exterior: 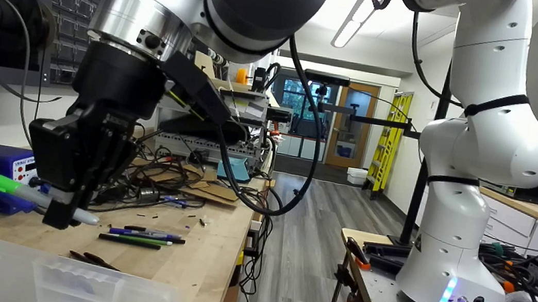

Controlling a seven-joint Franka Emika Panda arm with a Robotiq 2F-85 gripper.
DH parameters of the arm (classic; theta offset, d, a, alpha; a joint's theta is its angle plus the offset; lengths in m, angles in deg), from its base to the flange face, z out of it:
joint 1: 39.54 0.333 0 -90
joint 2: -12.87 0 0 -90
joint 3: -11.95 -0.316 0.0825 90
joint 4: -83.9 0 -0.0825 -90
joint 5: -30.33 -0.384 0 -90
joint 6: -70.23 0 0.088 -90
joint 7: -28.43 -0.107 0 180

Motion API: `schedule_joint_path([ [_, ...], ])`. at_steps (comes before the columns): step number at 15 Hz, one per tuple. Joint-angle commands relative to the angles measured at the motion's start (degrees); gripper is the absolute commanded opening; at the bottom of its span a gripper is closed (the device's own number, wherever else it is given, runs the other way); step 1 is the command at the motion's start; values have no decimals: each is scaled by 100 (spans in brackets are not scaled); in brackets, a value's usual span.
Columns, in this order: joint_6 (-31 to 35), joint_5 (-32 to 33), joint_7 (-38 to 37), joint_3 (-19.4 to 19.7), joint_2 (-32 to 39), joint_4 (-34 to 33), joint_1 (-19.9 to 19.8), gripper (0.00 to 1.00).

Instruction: Put the marker with the green cap in the storage container

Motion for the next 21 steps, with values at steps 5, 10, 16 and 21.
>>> schedule_joint_path([
  [5, -330, -34, 25, -56, 202, 5, 230, 3],
  [10, -56, 148, -25, 39, 735, -9, 395, 3],
  [16, 561, 414, -80, 237, 1235, -43, 618, 3],
  [21, 442, 487, 3, 292, 1161, -45, 674, 51],
])
